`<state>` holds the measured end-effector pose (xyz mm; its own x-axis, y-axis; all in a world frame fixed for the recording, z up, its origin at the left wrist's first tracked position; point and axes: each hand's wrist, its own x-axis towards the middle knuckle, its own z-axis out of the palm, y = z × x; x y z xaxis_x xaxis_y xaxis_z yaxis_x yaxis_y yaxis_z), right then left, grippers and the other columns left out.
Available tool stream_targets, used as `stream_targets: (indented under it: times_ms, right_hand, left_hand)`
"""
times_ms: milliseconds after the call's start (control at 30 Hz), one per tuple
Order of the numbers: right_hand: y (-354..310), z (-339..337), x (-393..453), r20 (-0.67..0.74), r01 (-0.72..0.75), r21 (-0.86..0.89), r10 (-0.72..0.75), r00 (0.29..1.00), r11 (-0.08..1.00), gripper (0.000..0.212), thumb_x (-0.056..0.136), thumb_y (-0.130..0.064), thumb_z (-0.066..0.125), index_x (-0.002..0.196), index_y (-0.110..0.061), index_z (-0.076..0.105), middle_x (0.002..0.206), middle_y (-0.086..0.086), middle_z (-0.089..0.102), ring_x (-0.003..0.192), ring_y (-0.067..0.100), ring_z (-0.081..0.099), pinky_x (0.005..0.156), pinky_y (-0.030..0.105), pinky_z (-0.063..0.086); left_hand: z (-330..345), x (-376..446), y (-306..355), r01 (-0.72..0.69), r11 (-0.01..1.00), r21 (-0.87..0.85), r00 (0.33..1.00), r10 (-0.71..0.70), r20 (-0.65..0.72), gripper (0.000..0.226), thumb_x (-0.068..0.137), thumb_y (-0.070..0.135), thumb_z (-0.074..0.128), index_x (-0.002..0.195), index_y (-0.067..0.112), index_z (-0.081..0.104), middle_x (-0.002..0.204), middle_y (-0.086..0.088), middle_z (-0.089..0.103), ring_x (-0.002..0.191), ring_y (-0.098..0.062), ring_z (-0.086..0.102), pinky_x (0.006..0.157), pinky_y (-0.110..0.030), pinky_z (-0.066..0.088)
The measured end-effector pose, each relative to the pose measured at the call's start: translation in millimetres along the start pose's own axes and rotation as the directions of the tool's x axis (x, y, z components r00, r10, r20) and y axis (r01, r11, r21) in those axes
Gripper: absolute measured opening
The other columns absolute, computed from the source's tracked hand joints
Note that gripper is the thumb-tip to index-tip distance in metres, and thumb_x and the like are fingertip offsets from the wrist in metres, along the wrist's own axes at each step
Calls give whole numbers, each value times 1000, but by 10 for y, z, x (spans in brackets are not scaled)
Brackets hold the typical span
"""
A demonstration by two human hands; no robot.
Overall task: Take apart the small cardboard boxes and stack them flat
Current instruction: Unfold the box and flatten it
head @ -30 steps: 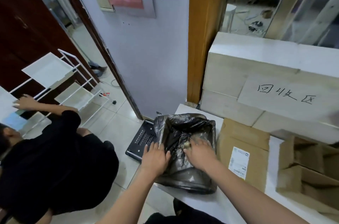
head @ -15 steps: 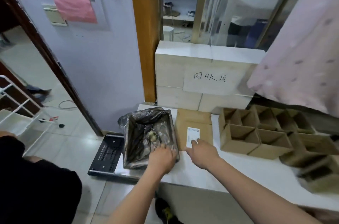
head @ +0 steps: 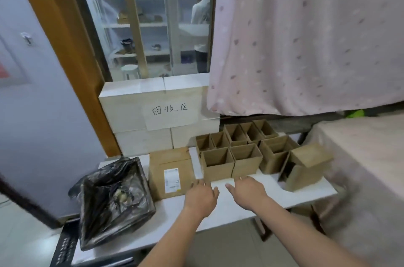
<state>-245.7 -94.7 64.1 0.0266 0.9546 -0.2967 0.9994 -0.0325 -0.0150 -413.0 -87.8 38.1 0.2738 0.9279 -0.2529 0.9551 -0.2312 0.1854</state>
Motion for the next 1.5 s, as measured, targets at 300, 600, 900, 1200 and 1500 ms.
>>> stream_targets:
  times_ms: [300, 600, 900, 1200, 1500]
  right_hand:
    - [1796, 46, -56, -14, -89, 89, 91, 996, 992, 59, 104, -52, 23, 141, -12, 46, 140, 13, 52, 126, 31, 51, 101, 40, 41]
    - [3204, 59, 50, 13, -120, 151, 120, 993, 981, 54, 103, -53, 26, 108, -15, 65, 112, 9, 66, 102, 27, 61, 75, 33, 39]
    - [3902, 102, 381, -20, -157, 239, 166, 986, 958, 50, 103, -52, 28, 114, -14, 59, 111, 10, 64, 100, 28, 61, 73, 35, 43]
    - [4459, -26, 1039, 51, -246, 254, 241, 969, 936, 55, 105, -50, 26, 130, -10, 53, 128, 15, 58, 117, 32, 56, 93, 41, 47]
    - [5029, 7, 1623, 181, -381, 351, 337, 924, 855, 45, 104, -44, 37, 122, -6, 53, 125, 17, 61, 116, 30, 58, 87, 34, 44]
  left_hand:
    - [130, 567, 1759, -125, 991, 44, 992, 125, 10, 56, 107, 42, 21, 145, 7, 45, 147, -15, 47, 135, -31, 44, 112, -42, 32]
    - [351, 1055, 3007, -122, 989, 81, 990, 116, 83, 54, 107, 43, 22, 140, 8, 48, 139, -15, 54, 126, -29, 51, 105, -38, 39]
    - [361, 1574, 3429, -141, 984, 105, 984, 127, 123, 44, 106, 43, 28, 122, 14, 58, 125, -10, 62, 113, -30, 59, 88, -37, 49]
    - [370, 2509, 3904, -279, 957, 82, 958, 271, 95, 41, 104, 38, 35, 132, 15, 54, 134, -10, 56, 121, -29, 53, 101, -41, 43]
    - [319, 3185, 4318, -387, 919, 75, 914, 372, 162, 63, 106, 46, 23, 154, 4, 25, 159, -19, 28, 146, -33, 28, 121, -45, 21]
